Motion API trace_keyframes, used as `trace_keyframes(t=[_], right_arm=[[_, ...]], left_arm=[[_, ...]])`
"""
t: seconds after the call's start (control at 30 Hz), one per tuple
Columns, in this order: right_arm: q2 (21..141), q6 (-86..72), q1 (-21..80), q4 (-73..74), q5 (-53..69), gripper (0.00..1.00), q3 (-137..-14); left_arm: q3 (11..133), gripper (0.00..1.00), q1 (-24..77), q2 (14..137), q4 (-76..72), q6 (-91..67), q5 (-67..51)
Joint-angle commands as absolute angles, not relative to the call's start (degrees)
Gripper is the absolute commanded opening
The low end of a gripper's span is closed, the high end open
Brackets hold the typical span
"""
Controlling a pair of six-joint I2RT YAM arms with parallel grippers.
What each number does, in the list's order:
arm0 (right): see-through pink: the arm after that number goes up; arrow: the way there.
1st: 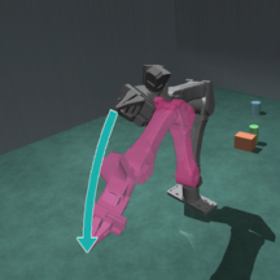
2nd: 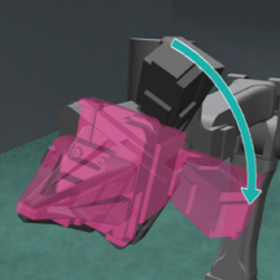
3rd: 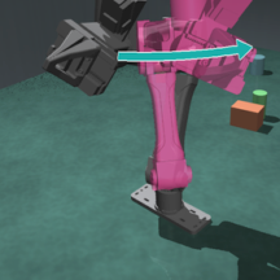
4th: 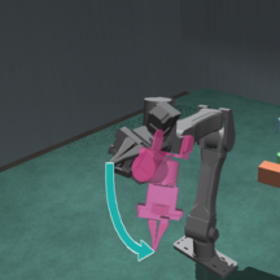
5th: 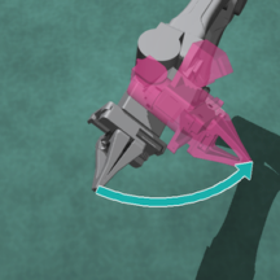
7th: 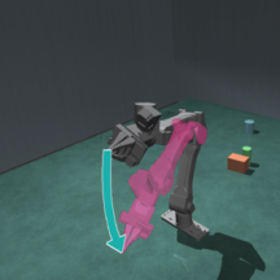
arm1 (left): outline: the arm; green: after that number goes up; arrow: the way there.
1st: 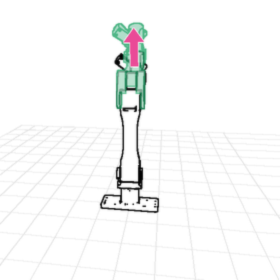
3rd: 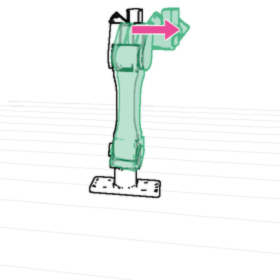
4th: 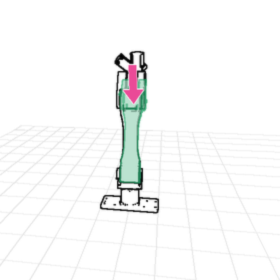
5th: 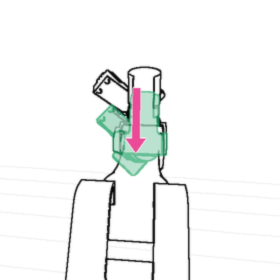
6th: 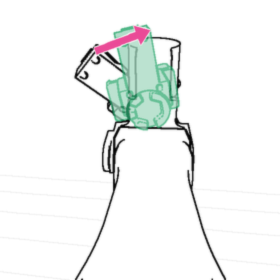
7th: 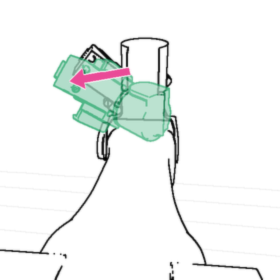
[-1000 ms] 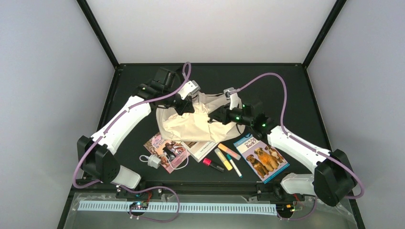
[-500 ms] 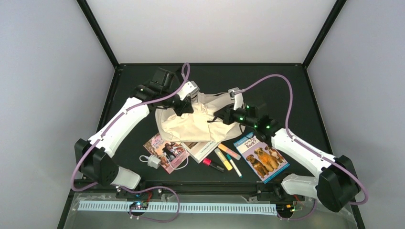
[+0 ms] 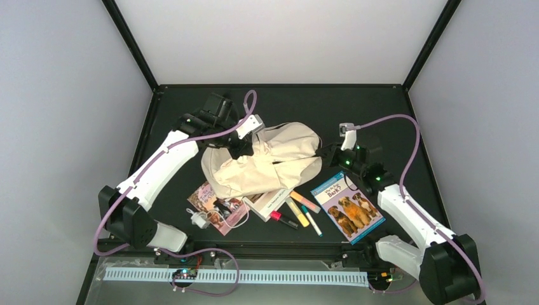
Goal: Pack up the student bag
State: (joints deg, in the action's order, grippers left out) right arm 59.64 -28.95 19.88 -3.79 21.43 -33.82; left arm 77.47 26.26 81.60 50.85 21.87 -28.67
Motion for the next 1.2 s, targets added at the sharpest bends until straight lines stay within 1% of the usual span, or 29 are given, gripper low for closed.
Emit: trace_keyframes(t=[0.0,0.17,0.33,0.5,0.77,1.17], right_arm=[[58.1,-28.9,16.1,-4.6,20.8,0.01,-31.8],[57.5,-30.5,11.6,-8.0,22.7,0.01,-29.1],[58.8,-29.4,11.5,-8.4,24.5,0.01,-29.3],[58.0,-25.6,11.5,-6.2,24.3,0.01,-31.0],[60.4,-25.8,11.5,-8.6,28.7,0.01,-30.6],[62.0,-26.0,11.6,-9.9,31.3,0.01,-30.9]], left_arm=[[78.7,0.02,25.8,79.9,55.2,24.7,-27.2],[79.7,0.02,25.7,80.8,59.8,26.5,-24.5],[80.0,0.02,25.8,81.6,63.1,28.1,-22.4],[83.2,0.02,25.8,84.0,66.6,29.1,-19.8],[87.6,0.01,26.0,88.1,69.5,29.9,-22.1],[86.0,0.02,27.1,87.9,68.4,33.7,-22.3]])
